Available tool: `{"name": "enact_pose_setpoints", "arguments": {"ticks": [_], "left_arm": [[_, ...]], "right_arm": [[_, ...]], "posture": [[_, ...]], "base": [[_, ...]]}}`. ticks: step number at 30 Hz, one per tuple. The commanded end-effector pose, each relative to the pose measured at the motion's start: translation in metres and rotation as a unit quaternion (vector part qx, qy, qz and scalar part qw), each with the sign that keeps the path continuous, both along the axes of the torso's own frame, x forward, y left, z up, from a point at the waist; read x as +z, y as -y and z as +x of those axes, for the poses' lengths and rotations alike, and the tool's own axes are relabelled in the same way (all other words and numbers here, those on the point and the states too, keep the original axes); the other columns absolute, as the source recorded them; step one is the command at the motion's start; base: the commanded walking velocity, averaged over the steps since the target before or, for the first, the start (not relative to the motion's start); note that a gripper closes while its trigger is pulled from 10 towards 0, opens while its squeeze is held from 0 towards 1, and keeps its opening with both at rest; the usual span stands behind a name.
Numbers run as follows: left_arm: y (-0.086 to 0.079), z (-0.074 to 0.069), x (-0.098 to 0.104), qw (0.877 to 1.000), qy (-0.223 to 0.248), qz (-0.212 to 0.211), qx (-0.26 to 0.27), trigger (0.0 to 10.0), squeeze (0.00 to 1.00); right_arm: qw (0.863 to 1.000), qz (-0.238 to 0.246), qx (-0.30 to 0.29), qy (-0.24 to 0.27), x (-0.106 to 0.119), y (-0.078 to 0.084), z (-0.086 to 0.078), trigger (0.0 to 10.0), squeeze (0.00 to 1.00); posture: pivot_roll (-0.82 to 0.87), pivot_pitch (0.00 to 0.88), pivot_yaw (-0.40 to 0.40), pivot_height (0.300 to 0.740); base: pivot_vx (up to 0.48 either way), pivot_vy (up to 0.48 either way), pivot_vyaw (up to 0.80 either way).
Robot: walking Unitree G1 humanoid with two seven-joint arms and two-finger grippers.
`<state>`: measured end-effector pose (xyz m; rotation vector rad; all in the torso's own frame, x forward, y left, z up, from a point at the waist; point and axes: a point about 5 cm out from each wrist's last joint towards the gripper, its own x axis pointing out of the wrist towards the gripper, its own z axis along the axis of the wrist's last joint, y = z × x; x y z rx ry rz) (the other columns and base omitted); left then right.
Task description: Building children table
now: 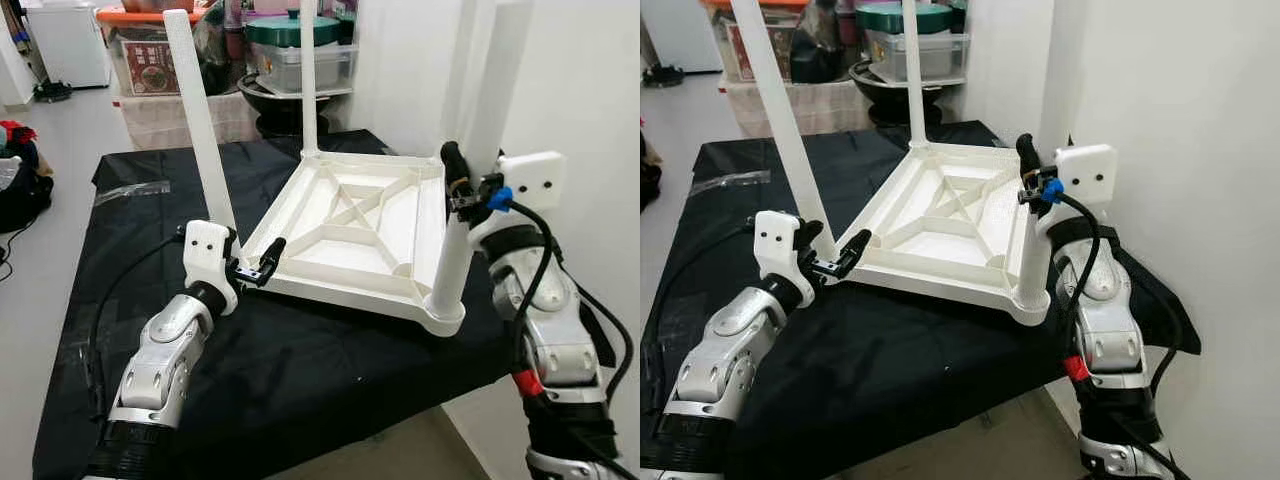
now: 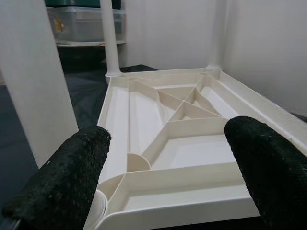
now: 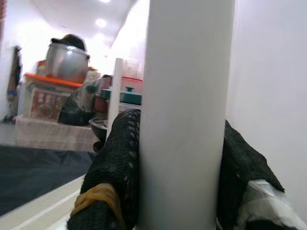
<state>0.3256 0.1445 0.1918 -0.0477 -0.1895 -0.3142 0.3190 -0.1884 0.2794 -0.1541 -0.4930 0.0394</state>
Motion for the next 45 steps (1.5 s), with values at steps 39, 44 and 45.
{"name": "enact_pose_setpoints", "arguments": {"ticks": [39,44,45], "left_arm": [[-0.003,-0.004,-0.003,1.000,-0.010,0.007,0.007,10.0,0.00],[-0.003,-0.006,-0.003,1.000,-0.012,0.009,0.008,10.0,0.00],[-0.003,-0.006,-0.003,1.000,-0.012,0.009,0.008,10.0,0.00]], "right_arm": [[0.730,0.501,-0.046,-0.462,-0.185,0.013,0.016,0.0,0.00],[0.682,0.545,-0.063,-0.483,-0.205,0.006,0.013,0.0,0.00],[0.682,0.545,-0.063,-0.483,-0.205,0.006,0.013,0.0,0.00]], "posture": [[0.13,0.000,-0.091,0.740],[0.14,0.000,-0.093,0.740],[0.14,0.000,-0.093,0.740]], "base": [[0.000,0.000,0.00],[0.000,0.000,0.00],[0.000,0.000,0.00]]}}
